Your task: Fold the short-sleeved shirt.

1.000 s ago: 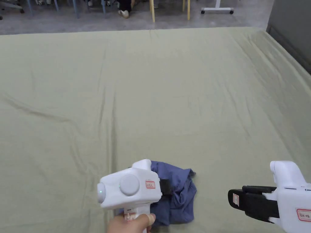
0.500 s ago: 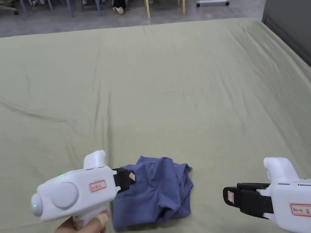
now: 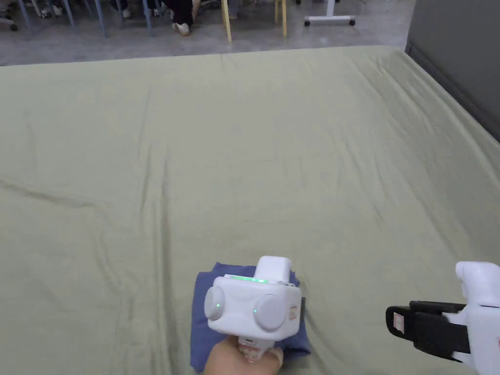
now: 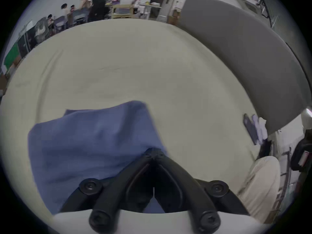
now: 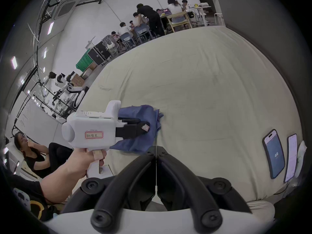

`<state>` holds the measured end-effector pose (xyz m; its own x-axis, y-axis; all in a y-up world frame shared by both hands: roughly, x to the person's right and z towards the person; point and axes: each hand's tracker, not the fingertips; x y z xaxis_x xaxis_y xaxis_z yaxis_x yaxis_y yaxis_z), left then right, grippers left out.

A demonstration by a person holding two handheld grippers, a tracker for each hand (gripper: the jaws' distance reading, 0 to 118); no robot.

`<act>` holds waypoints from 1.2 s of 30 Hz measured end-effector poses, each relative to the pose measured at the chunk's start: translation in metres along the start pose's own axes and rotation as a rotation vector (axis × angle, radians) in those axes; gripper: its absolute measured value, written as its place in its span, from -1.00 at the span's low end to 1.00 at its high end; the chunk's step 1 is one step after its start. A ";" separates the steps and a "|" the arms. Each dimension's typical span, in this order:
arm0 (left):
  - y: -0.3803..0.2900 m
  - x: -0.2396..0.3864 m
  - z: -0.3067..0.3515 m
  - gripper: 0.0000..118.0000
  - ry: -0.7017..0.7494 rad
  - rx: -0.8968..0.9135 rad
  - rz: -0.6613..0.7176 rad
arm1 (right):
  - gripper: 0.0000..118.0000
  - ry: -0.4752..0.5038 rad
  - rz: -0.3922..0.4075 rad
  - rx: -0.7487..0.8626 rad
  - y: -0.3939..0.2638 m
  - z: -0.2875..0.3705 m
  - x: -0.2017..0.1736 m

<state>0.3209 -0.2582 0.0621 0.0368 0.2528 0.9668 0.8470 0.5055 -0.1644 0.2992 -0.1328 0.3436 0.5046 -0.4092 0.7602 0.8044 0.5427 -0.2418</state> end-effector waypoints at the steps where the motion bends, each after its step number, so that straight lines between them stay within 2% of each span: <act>1: 0.000 0.005 -0.001 -1.00 -0.043 -0.003 0.008 | -0.95 -0.005 -0.003 0.006 0.002 0.001 0.002; 4: -0.006 0.018 0.001 -1.00 -0.221 -0.054 0.051 | -0.96 -0.016 -0.016 0.040 0.010 0.006 0.001; 7: -0.016 0.018 0.026 -1.00 -0.319 -0.025 0.046 | -0.96 0.006 -0.030 0.059 0.018 0.003 -0.001; 9: -0.023 -0.001 0.057 -1.00 -0.388 0.018 0.082 | -0.96 0.041 -0.017 0.053 0.023 -0.008 -0.006; 11: -0.031 -0.039 0.084 -1.00 -0.433 0.056 0.185 | -0.96 0.122 -0.006 0.023 0.026 -0.026 -0.013; 13: -0.039 -0.083 0.109 -1.00 -0.420 0.102 0.262 | -0.96 0.228 -0.005 -0.014 0.029 -0.051 -0.021; 16: -0.050 -0.141 0.137 -1.00 -0.298 0.140 0.300 | -0.96 0.394 -0.014 -0.097 0.031 -0.105 -0.025; 18: -0.057 -0.172 0.147 -1.00 -0.239 0.136 0.352 | -0.95 0.430 -0.020 -0.154 0.032 -0.142 -0.031; 21: -0.063 -0.195 0.155 -1.00 -0.235 0.164 0.424 | -0.96 0.402 -0.009 -0.259 0.034 -0.191 -0.029; 23: -0.065 -0.203 0.157 -1.00 -0.238 0.173 0.437 | -0.95 0.287 -0.015 -0.295 0.033 -0.213 -0.018; 25: -0.066 -0.200 0.152 -0.99 -0.241 0.180 0.444 | -0.95 0.114 -0.012 -0.335 0.028 -0.229 -0.003; 26: -0.066 -0.201 0.149 -0.66 -0.254 0.185 0.452 | -0.95 0.156 -0.049 -0.330 0.025 -0.232 0.006; 27: -0.065 -0.201 0.144 0.12 -0.268 0.192 0.457 | -0.96 0.273 -0.130 -0.296 0.024 -0.230 0.014; 28: -0.065 -0.199 0.137 1.00 -0.266 0.191 0.452 | -0.96 0.292 -0.182 -0.290 0.024 -0.229 0.018; 29: -0.062 -0.194 0.126 1.00 -0.246 0.156 0.436 | -0.95 0.271 -0.211 -0.300 0.022 -0.230 0.019; 30: -0.065 -0.188 0.129 1.00 -0.210 0.226 0.402 | -0.95 0.270 -0.209 -0.299 0.022 -0.232 0.018; 33: -0.057 -0.181 0.102 1.00 -0.240 0.148 0.378 | -0.95 0.268 -0.179 -0.287 0.022 -0.229 0.019; 36: -0.045 -0.184 0.070 1.00 -0.259 0.092 0.365 | -0.95 0.286 -0.205 -0.274 0.018 -0.229 0.024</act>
<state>0.2386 -0.2696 -0.1223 0.1801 0.6202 0.7635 0.7520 0.4135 -0.5133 0.3975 -0.3008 0.2195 0.3614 -0.6954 0.6211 0.9309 0.2304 -0.2836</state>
